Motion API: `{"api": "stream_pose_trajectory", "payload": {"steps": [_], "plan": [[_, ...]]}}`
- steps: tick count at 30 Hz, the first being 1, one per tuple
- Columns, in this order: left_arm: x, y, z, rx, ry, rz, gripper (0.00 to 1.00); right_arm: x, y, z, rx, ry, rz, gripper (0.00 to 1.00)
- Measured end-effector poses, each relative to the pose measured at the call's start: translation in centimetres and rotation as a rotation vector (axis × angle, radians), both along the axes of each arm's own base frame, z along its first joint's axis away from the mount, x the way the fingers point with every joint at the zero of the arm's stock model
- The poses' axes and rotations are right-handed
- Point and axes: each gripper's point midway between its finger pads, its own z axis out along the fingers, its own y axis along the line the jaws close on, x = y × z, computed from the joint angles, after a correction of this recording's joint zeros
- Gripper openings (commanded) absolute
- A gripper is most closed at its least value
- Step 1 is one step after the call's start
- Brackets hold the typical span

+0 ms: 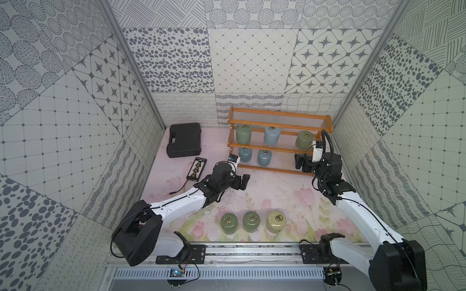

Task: Remove the tea canisters from the shelf
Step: Pick up the tea canister from the shelf.

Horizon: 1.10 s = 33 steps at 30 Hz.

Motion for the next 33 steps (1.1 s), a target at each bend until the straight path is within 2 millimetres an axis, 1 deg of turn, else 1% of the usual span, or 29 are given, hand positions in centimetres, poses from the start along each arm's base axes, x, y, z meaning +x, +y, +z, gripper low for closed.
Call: {"api": "stream_pose_trajectory", "payload": {"steps": [4,7,13,21,33], "plan": [[0.2,-0.1,0.0,-0.007,-0.008,0.001,1.0,1.5,-0.6,-0.2,-0.017,-0.009,0.002,1.0],[0.3,-0.2,0.1,-0.012,-0.012,0.0,1.0,2.4,-0.8,0.3,-0.027,-0.035,0.005,1.0],[0.3,-0.1,-0.1,-0.019,-0.015,0.003,1.0,3.5,-0.8,0.8,-0.051,-0.089,0.019,1.0],[0.1,-0.1,-0.4,-0.027,-0.005,-0.001,1.0,5.1,-1.2,0.5,-0.085,-0.119,0.013,1.0],[-0.1,-0.3,-0.4,-0.048,0.005,-0.005,1.0,7.5,-1.4,2.0,-0.117,-0.179,0.008,1.0]]}}
